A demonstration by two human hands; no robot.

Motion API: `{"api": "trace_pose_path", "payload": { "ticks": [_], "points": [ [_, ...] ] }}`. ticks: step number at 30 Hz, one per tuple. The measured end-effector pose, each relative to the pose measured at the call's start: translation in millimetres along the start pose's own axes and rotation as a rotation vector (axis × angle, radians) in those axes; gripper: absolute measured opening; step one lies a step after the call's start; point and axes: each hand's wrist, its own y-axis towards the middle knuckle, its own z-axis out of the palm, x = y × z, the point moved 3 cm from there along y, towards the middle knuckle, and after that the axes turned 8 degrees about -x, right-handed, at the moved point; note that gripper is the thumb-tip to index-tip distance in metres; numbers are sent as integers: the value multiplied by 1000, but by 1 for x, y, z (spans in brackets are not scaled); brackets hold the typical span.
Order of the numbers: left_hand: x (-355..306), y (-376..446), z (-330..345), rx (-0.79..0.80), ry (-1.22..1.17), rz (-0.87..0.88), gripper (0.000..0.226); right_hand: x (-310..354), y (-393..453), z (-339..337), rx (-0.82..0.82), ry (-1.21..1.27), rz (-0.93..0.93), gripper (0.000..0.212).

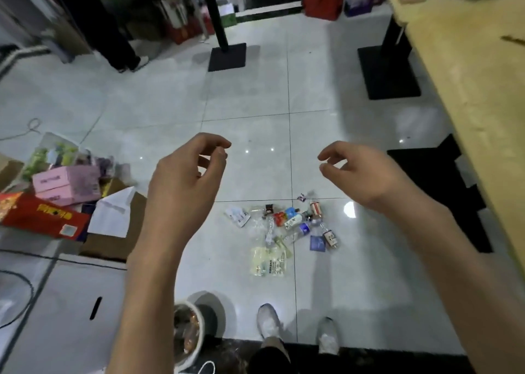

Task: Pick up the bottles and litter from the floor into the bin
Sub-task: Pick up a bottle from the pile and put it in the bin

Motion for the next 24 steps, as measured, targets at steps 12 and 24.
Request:
{"api": "trace_pose_path", "payload": {
  "ticks": [12,24],
  "points": [
    [37,88,31,96,-6,-12,17,-14,80,40,81,-27,128,26],
    [132,225,54,180,27,-49,19,12,227,115,123,-66,181,24]
  ]
}}
